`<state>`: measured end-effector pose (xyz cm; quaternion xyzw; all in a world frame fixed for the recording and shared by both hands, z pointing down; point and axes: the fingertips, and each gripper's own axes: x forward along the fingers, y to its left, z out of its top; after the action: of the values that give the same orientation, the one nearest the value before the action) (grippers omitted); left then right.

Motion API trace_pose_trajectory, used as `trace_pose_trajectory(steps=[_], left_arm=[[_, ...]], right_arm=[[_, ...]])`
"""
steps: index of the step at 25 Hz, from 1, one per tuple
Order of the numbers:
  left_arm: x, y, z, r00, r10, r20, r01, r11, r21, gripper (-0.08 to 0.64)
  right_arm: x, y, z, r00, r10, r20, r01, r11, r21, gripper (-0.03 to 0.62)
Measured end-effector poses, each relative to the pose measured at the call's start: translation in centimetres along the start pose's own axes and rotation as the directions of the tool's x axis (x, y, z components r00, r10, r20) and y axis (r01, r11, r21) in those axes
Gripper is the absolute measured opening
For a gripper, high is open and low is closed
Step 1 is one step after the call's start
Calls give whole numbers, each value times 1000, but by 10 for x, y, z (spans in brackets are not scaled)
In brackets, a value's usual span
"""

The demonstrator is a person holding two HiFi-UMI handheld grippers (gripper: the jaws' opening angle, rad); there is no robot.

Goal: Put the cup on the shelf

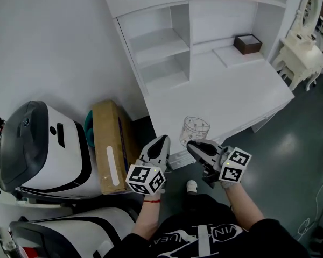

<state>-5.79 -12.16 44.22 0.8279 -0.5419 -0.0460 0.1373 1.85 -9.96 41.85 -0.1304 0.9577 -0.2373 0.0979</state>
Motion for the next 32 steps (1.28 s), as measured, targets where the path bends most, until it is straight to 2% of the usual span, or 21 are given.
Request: trace_pose_trajectory(steps=[11,23,28,32], left_arm=[[76,35,19,999,29,13,-29,1000,4,6],[107,61,50,997,75,34,-76,997,24,6],[118,73,63,998,58,38,-60,998,31,6],[134,84,81,999,18,50,-20,998,55,6]], right_arm=[[34,-73,39,999,32,-12,-32,999,-21,12],[72,-97,77,995,99,-24,-100,994,-44,12],[93,-103,89,994,104,-23,-106,991,-80,12],[114,-110,104,995,99,-12,-100,988,-116,12]])
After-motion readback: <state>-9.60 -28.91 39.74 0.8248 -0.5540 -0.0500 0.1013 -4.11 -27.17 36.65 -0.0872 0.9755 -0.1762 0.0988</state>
